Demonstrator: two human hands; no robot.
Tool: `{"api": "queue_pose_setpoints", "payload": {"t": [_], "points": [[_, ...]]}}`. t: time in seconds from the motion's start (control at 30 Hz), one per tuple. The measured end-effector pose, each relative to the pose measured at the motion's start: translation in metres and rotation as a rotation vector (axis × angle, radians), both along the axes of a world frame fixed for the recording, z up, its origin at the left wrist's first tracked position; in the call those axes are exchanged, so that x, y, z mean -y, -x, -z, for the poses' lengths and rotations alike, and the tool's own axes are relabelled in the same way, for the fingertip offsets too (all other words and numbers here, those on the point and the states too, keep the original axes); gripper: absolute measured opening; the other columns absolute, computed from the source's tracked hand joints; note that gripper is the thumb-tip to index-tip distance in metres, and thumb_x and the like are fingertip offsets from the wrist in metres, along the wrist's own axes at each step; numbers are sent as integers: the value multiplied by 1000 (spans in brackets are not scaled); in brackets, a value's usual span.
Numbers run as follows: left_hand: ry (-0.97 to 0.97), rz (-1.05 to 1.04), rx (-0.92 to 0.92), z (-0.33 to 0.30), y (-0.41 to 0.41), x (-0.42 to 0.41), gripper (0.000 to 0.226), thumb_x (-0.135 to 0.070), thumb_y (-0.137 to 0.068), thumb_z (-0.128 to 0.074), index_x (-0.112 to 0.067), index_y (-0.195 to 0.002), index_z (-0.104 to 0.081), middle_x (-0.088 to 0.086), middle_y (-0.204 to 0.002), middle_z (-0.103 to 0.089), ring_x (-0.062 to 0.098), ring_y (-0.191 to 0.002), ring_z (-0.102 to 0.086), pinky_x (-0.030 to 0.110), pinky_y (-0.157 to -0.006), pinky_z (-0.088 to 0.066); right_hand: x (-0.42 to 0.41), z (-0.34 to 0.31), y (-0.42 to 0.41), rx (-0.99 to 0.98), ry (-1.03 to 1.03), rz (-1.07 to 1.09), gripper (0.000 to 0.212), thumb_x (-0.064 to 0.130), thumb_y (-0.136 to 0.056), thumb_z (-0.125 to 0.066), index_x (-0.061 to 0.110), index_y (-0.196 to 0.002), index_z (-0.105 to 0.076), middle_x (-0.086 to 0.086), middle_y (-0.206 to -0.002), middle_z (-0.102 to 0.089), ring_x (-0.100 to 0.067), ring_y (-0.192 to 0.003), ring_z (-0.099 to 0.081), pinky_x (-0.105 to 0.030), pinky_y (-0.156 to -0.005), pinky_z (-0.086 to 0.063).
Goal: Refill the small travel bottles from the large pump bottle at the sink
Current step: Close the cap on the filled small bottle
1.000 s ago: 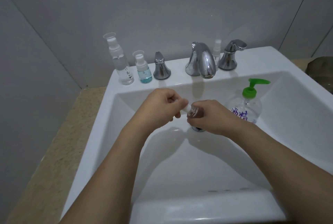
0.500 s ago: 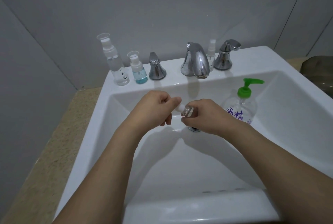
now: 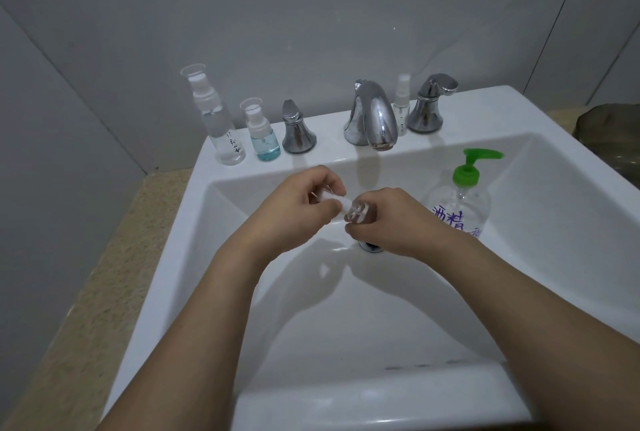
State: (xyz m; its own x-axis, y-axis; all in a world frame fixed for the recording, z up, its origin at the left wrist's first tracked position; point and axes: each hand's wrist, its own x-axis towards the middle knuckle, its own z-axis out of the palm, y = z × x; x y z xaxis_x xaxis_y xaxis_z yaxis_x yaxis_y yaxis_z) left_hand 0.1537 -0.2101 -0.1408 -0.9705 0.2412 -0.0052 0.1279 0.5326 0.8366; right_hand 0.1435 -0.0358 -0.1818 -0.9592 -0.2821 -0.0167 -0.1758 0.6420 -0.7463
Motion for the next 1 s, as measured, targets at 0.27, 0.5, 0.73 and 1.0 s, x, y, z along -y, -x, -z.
{"api": "queue_pose_setpoints", "payload": {"t": [0.27, 0.5, 0.73, 1.0], "points": [[-8, -13, -33, 5, 1, 1, 21, -9, -84, -63, -29, -92, -62, -1, -87, -61, 11, -66, -51, 23, -58, -42, 0, -2, 0, -10, -13, 11, 8, 23, -78, -68, 24, -71, -63, 6, -70, -58, -16, -67, -59, -32, -65, -48], [87, -73, 11, 6, 2, 2, 16, -35, -88, -64, -21, -80, -64, -3, -70, -64, 6, -56, -50, 29, -58, -42, 1, -1, 0, -10, -22, 2, 8, 22, -77, -68, 19, -72, -63, 6, -67, -58, -15, -64, -57, -33, -63, -48], [87, -87, 47, 3, 0, 1, 31, -45, -93, -54, -17, -83, -64, -4, -75, -70, 10, -60, -53, 27, -60, -43, 1, -1, -1, 7, -18, -5, 10, 22, -78, -68, 24, -70, -62, 6, -71, -58, -14, -65, -56, -29, -61, -45], [80, -98, 23, 1, 0, -1, 17, -38, -88, -60, -22, -88, -62, -3, -88, -67, 12, -71, -55, 31, -64, -47, 2, -2, -1, -13, -50, -19, 18, 23, -77, -69, 29, -65, -57, 8, -71, -58, -13, -68, -57, -27, -62, -43]]}}
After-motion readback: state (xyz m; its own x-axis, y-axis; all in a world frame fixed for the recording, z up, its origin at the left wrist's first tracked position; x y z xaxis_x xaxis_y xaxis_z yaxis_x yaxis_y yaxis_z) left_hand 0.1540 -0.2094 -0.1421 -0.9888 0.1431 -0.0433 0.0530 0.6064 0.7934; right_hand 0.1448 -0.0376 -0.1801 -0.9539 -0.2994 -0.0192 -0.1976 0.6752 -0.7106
